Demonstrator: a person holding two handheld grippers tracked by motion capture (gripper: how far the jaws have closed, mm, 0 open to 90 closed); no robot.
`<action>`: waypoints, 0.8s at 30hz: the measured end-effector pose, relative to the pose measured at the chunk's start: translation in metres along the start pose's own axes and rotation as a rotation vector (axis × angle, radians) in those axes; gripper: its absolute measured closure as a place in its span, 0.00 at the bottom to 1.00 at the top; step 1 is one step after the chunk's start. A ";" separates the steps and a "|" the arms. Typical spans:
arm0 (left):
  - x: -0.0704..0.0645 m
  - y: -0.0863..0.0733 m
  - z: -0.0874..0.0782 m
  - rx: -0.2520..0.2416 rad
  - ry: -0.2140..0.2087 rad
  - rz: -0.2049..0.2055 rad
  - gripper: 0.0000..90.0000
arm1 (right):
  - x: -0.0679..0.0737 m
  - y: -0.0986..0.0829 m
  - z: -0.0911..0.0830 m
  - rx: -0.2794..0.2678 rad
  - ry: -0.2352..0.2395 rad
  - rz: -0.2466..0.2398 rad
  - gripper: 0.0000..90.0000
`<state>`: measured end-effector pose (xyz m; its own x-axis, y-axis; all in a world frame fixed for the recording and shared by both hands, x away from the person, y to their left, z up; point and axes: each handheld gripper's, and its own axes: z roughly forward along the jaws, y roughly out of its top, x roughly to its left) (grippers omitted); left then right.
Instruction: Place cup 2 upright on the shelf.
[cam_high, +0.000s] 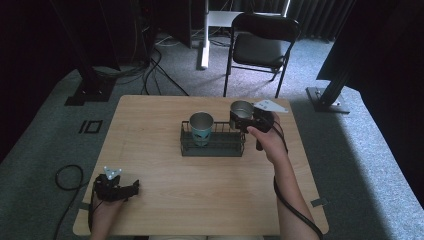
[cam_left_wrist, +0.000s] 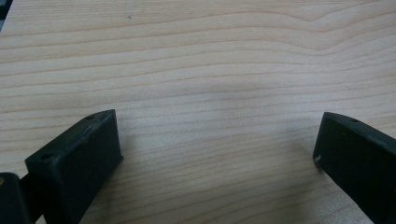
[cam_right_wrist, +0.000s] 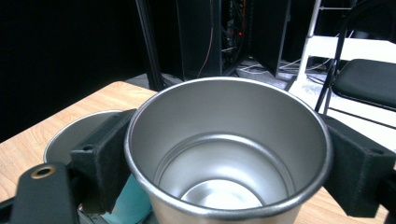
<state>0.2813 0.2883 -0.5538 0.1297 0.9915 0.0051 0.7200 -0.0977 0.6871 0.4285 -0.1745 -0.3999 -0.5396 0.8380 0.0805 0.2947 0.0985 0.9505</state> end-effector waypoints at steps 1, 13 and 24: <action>0.000 0.000 0.000 -0.001 0.000 0.000 0.01 | 0.002 -0.001 0.003 0.006 0.005 0.002 0.15; 0.000 0.000 0.000 0.000 0.000 0.000 0.01 | 0.011 -0.009 0.016 0.020 0.020 -0.002 0.15; 0.000 0.000 0.000 0.000 0.000 0.000 0.01 | 0.020 -0.026 0.031 0.055 0.040 -0.008 0.15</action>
<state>0.2813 0.2883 -0.5538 0.1294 0.9916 0.0049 0.7197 -0.0973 0.6874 0.4344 -0.1441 -0.4322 -0.5733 0.8149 0.0858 0.3325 0.1356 0.9333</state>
